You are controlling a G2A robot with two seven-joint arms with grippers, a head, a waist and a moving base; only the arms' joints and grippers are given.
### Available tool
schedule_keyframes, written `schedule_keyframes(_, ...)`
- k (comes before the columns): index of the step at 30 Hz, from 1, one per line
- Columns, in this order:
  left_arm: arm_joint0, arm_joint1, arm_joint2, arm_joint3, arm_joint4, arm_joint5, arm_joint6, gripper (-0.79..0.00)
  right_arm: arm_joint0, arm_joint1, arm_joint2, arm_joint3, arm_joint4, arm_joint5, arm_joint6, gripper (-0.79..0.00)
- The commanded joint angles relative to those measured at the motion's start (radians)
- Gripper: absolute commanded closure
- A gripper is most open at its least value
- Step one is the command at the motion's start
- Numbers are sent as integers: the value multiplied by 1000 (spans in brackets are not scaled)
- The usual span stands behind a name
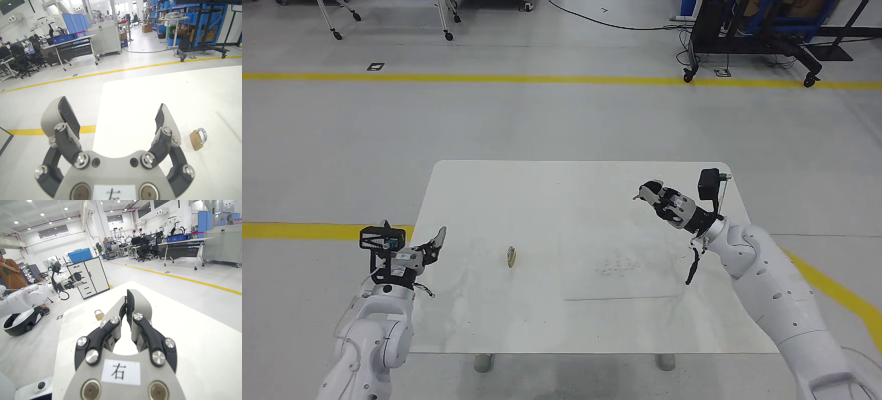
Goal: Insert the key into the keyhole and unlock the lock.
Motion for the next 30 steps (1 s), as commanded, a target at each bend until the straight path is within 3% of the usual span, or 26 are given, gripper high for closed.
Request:
schedule_keyframes(1, -30, -5, -4, 29, -237, -40, -33, -785, 0, 0, 0, 0, 0, 0, 0, 0)
schedule_keyframes(11, -167, -22, 60, 111, -856, -246, -305, -785, 0, 0, 0, 0, 0, 0, 0, 0)
schedule_keyframes(18, -294, -34, 164, 180, -1143, -283, -502, -785, 0, 0, 0, 0, 0, 0, 0, 0)
schedule_keyframes(22, -355, -40, 210, 216, -1249, -269, -574, -785, 0, 0, 0, 0, 0, 0, 0, 0)
schedule_keyframes(30, -355, -40, 210, 216, -1249, -269, -574, -785, 0, 0, 0, 0, 0, 0, 0, 0)
